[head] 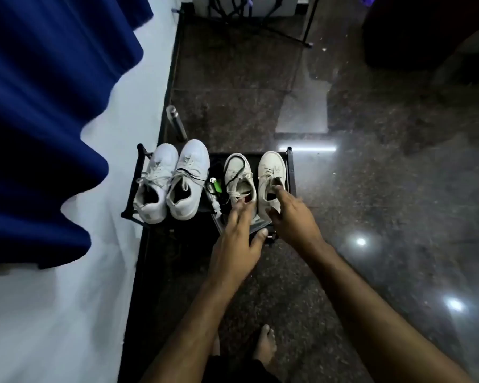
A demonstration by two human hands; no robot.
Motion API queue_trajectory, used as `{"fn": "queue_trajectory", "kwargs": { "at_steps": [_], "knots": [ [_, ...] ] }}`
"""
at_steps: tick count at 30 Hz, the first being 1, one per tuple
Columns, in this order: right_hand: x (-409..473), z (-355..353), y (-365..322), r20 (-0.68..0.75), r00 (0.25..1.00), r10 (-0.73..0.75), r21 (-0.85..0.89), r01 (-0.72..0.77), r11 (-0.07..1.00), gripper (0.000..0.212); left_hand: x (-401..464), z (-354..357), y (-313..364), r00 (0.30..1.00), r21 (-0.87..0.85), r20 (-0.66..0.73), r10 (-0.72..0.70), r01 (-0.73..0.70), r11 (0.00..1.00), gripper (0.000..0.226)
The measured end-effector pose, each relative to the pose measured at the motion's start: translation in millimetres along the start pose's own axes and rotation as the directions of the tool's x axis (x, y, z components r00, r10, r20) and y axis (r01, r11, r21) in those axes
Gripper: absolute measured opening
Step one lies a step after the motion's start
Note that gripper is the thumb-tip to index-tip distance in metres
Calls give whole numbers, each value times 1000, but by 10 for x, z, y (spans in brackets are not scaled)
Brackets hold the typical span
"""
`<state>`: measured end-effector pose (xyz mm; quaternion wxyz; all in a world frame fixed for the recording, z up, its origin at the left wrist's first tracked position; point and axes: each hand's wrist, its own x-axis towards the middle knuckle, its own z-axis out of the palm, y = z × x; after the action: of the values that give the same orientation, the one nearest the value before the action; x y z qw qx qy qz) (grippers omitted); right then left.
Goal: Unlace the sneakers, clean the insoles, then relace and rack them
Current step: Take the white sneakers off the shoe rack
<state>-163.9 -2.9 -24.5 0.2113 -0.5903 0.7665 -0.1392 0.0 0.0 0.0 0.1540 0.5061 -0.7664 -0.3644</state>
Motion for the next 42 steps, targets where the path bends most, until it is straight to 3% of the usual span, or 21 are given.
{"fn": "queue_trajectory", "kwargs": {
  "at_steps": [5, 9, 13, 17, 23, 27, 32, 42],
  "knots": [
    [384, 631, 239, 82, 997, 1, -91, 7, 996, 53, 571, 568, -543, 988, 144, 66, -142, 132, 981, 64],
    [506, 978, 321, 72, 997, 22, -232, -5, 973, 74, 761, 935, -854, 991, 338, 59, -121, 94, 936, 74],
    [565, 1028, 303, -67, 996, 65, -251, -80, 965, 57, 1011, 970, -896, 997, 428, -57, -48, 68, 901, 32],
    [554, 848, 278, -104, 989, 101, -308, -128, 943, 76, 1186, 752, -841, 998, 408, -50, -47, 63, 911, 13],
    [213, 561, 156, -240, 970, 50, -231, -106, 967, 68, 756, 530, -524, 973, 349, -129, 191, -136, 927, 14],
    [-205, 353, 128, -432, 898, 80, -191, -178, 965, 72, 415, 458, -169, 951, 359, -169, 257, -183, 915, 15],
    [-874, 313, 397, -502, 845, 184, -85, -260, 962, 74, -33, 669, 100, 953, 342, -96, 287, -239, 909, 18],
    [-2271, 740, 1193, -334, 809, 483, 164, -454, 876, 54, -978, 1726, 30, 957, 299, 183, 226, -273, 914, 30]
  ]
}}
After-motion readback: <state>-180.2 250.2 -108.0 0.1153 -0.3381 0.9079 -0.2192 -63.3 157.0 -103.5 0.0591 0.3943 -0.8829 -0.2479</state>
